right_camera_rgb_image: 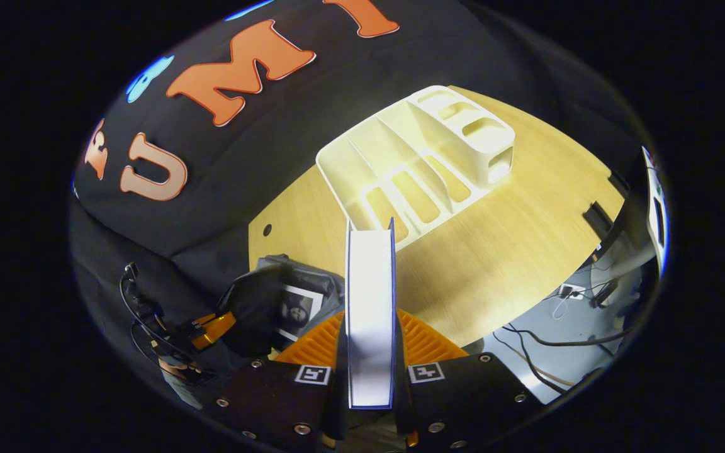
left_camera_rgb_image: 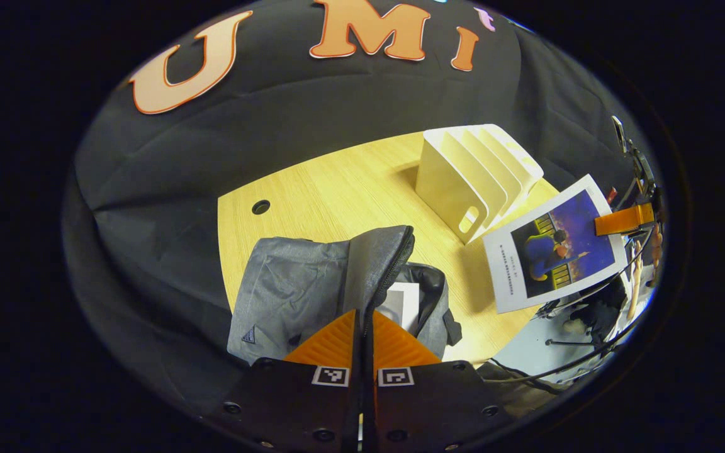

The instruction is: Open the schoolbag, grab two books from the bookshelf and put them into the schoolbag.

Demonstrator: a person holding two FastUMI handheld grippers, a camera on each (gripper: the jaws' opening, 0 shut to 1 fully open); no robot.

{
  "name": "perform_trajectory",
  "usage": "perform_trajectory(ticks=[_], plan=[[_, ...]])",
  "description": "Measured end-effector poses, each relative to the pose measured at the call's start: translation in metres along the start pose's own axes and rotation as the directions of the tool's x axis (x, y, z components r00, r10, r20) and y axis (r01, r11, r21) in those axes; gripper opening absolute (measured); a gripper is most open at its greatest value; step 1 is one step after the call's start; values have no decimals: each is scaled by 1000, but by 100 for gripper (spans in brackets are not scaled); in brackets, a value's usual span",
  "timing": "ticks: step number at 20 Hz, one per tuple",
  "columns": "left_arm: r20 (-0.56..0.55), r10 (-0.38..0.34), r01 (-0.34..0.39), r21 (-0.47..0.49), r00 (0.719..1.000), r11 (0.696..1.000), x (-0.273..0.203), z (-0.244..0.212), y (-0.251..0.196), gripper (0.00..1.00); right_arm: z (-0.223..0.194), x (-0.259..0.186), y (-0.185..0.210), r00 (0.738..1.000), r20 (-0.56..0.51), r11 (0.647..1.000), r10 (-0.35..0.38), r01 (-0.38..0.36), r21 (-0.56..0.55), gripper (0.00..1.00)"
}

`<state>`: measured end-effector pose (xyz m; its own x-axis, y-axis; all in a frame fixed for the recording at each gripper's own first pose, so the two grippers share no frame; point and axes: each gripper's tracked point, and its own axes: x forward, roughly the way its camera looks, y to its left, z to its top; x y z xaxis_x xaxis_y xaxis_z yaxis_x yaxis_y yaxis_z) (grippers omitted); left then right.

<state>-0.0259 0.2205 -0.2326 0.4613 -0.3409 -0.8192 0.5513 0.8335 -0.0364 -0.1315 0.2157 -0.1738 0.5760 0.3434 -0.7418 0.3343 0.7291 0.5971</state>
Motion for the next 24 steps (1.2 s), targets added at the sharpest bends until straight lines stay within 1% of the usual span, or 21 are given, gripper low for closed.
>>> perform_trajectory(ticks=[3, 7, 11, 12, 14, 19, 24], plan=[[11, 1, -1, 21, 1000, 1000, -6, 1, 3, 4, -11, 6, 14, 999, 21, 999, 37, -38, 33, 29], [25, 5, -5, 20, 1000, 1000, -12, 2, 8, 3, -20, 14, 52, 990, 16, 989, 139, -140, 45, 29], [45, 14, -15, 10, 999, 1000, -18, 5, 17, 2, -30, 32, 84, 977, 5, 976, 214, -214, 35, 29], [54, 15, -15, 0, 998, 1000, -21, 6, 17, 4, -35, 40, 94, 971, -3, 970, 240, -240, 38, 29], [61, 27, -27, -5, 998, 1000, -24, 7, 22, 3, -46, 55, 107, 960, -23, 959, 279, -277, 63, 29], [63, 38, -39, 8, 997, 999, -27, 8, 23, 2, -60, 87, 122, 934, -12, 925, 358, -353, 137, 29], [64, 37, -39, 21, 997, 999, -25, 11, 18, 2, -72, 119, 141, 915, 3, 888, 404, -393, 238, 28]])
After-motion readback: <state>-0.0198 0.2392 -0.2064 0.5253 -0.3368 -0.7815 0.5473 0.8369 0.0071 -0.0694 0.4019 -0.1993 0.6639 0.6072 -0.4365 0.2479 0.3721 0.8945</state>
